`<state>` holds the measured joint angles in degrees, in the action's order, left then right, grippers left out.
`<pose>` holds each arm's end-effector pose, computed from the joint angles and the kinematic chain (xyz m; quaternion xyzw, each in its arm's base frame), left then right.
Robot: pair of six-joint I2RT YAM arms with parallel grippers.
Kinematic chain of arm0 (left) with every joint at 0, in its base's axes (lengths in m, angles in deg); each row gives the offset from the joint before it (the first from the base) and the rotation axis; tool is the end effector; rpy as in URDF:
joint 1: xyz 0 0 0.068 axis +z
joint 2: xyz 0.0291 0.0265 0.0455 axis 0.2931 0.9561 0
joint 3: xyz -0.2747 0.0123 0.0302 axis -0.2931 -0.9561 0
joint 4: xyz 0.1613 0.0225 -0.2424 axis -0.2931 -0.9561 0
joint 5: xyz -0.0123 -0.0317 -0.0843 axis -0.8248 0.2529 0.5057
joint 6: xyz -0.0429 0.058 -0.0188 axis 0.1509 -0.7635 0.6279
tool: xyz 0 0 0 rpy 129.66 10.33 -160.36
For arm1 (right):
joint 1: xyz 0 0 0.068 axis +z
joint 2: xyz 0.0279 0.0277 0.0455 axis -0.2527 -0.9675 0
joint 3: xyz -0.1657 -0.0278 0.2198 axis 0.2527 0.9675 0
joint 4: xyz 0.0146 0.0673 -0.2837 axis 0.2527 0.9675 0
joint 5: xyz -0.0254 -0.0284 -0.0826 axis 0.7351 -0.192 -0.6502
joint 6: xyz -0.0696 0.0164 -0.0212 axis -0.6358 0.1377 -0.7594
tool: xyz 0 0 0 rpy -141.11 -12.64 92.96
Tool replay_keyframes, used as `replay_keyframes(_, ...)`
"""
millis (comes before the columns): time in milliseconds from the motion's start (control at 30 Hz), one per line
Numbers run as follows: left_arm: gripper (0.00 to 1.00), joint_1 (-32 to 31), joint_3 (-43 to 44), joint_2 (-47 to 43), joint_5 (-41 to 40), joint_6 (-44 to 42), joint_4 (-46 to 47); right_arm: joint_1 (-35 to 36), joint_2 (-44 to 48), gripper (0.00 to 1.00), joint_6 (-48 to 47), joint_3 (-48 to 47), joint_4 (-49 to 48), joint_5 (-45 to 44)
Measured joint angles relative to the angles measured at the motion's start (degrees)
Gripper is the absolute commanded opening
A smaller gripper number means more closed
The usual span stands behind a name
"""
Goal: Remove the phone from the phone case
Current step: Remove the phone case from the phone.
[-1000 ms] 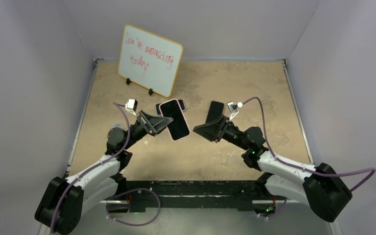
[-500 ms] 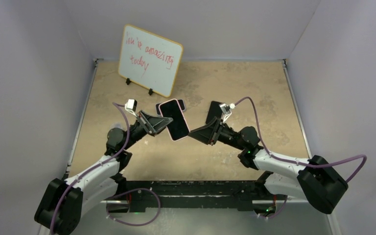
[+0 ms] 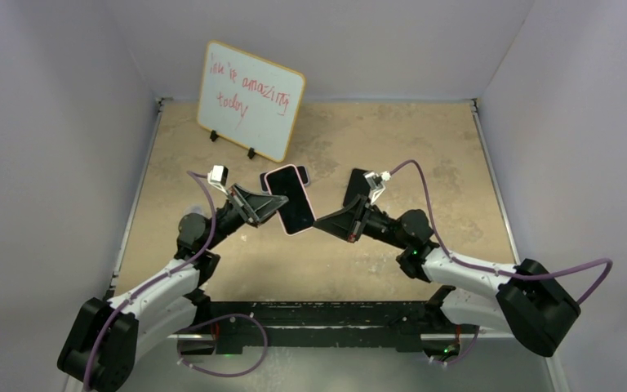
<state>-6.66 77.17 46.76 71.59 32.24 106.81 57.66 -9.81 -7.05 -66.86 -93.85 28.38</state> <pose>0.2016 -0.1209 0.2312 -0.1314 0.5960 -0.7208 0.3286 0.1743 0.2013 0.2446 -0.0988 0.5789 0.7124 0.3843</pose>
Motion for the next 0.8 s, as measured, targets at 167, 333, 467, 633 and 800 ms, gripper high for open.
replay_keyframes(167,0.00,0.07,0.00,0.02,-0.09,-0.09,0.00,-0.04,0.00,0.00,-2.54,-1.01,1.68,1.51)
replay_keyframes(333,0.00,0.35,0.31,0.52,-0.52,-0.15,-0.02,-0.35,-0.26,0.00,-7.74,-3.41,5.57,4.31)
replay_keyframes(467,0.00,0.48,0.31,0.94,-0.83,-0.20,-0.74,-0.37,-0.33,0.00,-13.75,-5.38,10.08,6.19)
replay_keyframes(633,0.00,0.76,0.39,0.98,-1.20,-0.81,-2.38,-0.37,-0.33,0.00,-22.38,-7.80,16.35,7.69)
replay_keyframes(800,0.00,0.76,0.63,0.98,-0.96,-2.19,-3.91,-0.37,-0.11,0.00,-30.40,-8.31,19.52,8.74)
